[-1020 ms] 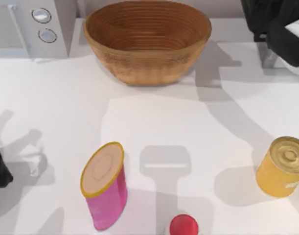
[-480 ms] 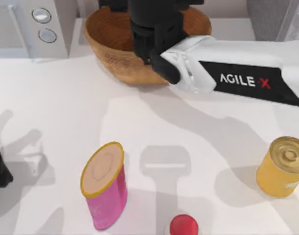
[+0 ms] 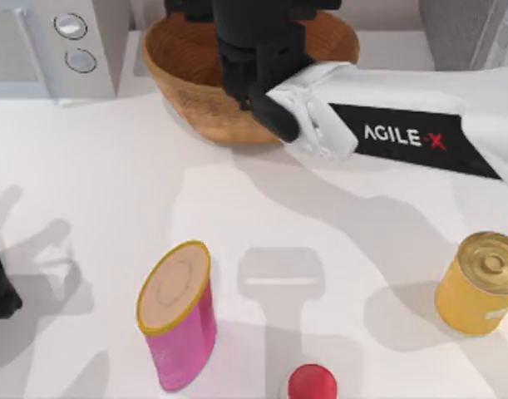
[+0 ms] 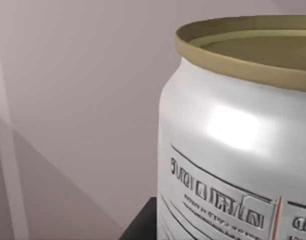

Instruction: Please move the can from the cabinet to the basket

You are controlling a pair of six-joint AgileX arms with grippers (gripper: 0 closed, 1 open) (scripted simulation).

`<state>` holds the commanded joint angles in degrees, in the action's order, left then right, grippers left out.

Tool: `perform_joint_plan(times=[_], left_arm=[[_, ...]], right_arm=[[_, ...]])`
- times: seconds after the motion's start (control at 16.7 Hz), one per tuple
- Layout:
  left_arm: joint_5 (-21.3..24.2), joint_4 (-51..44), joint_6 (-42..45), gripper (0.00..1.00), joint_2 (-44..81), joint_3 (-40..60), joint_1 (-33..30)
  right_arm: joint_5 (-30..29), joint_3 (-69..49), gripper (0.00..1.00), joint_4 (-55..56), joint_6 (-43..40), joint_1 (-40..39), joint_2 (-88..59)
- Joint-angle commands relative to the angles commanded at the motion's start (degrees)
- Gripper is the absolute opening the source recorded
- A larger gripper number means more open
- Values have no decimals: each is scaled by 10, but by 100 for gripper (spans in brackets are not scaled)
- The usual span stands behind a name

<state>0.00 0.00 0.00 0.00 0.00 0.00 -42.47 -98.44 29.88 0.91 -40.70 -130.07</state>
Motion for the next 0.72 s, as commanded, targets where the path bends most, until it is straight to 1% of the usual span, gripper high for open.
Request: perform_joint_plan(times=[0.18,0.42,0.72], left_arm=[[0,0,0,100,0,0,0],[0,0,0,100,0,0,0],[0,0,0,100,0,0,0]], right_arm=[[11,-37,0,-2,0,8,-23],[12,-39,0,-3,0,8,-25],[12,-39,38,-3,0,8,-25]])
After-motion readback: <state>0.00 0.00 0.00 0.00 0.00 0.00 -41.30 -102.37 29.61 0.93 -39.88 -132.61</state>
